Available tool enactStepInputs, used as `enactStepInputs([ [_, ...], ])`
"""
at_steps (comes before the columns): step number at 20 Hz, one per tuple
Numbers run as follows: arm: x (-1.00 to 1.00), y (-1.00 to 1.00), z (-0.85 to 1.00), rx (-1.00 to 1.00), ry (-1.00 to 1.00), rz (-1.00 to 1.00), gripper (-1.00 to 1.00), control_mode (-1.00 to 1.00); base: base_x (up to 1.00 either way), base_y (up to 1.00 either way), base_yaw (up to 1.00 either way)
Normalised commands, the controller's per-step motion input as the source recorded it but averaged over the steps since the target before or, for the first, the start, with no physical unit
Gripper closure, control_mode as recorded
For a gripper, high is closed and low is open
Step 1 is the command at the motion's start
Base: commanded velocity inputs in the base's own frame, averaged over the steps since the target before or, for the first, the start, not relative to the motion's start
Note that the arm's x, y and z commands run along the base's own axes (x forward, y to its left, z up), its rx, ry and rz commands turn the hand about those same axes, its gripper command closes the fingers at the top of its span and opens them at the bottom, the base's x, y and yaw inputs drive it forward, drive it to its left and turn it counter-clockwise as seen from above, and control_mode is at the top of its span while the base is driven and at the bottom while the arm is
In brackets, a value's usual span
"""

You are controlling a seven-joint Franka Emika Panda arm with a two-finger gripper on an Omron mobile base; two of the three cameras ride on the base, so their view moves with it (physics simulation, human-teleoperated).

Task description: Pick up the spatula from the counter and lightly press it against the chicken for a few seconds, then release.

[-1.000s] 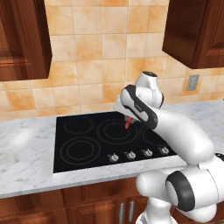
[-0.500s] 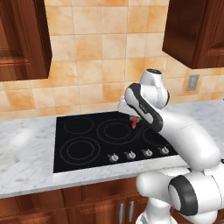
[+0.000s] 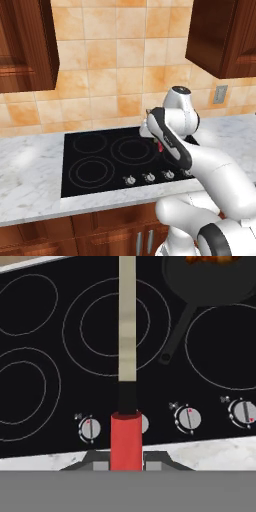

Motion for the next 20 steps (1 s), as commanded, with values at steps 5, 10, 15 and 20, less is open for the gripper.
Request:
enactStepInputs([
  [5, 0.00, -0.26, 0.00, 0.00, 0.00, 0.13, 1.00, -1.00, 0.00, 0.00, 0.00],
  [10, -0.01, -0.24, 0.06, -0.02, 0.00, 0.11, 1.00, -1.00, 0.00, 0.00, 0.00],
  [15, -0.11, -0.37, 0.06, -0.06, 0.00, 0.12, 1.00, -1.00, 0.00, 0.00, 0.00],
  [20, -0.13, -0.42, 0.02, -0.07, 0.00, 0.13, 1.00, -1.00, 0.00, 0.00, 0.00],
])
